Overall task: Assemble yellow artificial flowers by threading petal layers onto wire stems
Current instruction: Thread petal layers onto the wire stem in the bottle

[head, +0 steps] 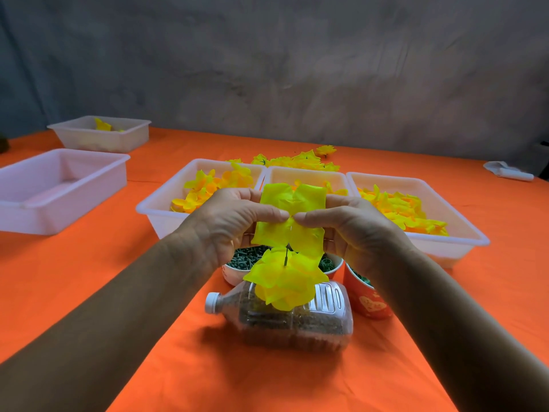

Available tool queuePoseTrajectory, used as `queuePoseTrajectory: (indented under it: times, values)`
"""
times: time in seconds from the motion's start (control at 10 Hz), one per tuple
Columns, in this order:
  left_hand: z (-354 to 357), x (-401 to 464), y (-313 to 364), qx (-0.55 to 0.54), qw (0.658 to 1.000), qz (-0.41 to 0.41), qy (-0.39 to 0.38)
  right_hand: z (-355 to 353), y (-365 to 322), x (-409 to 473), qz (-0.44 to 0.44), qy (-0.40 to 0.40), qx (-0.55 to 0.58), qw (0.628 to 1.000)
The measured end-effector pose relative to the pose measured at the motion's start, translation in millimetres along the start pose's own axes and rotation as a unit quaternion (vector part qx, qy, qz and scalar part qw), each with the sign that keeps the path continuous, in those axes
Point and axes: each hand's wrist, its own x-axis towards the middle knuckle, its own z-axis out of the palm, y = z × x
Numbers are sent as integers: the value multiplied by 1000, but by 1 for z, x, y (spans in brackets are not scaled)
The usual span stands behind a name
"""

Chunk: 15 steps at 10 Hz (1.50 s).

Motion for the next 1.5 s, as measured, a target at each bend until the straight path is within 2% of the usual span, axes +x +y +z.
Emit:
queuePoseTrajectory:
  times: [0.1, 0.3, 0.4, 0.8, 1.0, 1.2, 1.5]
  values:
    - [-3, 2, -4, -7, 999, -27, -16, 1, 2, -1, 31, -1, 38, 999]
    - [-12, 9, -11, 33, 994, -92, -41, 1, 8, -1, 65, -8, 33, 997]
    - [-14, 10, -14, 38, 993, -105, -26, 1, 13, 0, 76, -9, 27, 997]
    - [-3, 5, -13, 6, 996, -93, -3, -3, 18, 4, 92, -27, 32, 995]
    - [-5, 5, -16, 3, 997, -81, -13, -1, 20, 6, 130, -44, 41, 990]
    - [-8, 9, -11, 58, 994, -97, -12, 1, 18, 5, 143, -49, 61, 987]
    - [-9, 9, -13, -2, 993, -116, -18, 2, 18, 6, 130, -40, 57, 989]
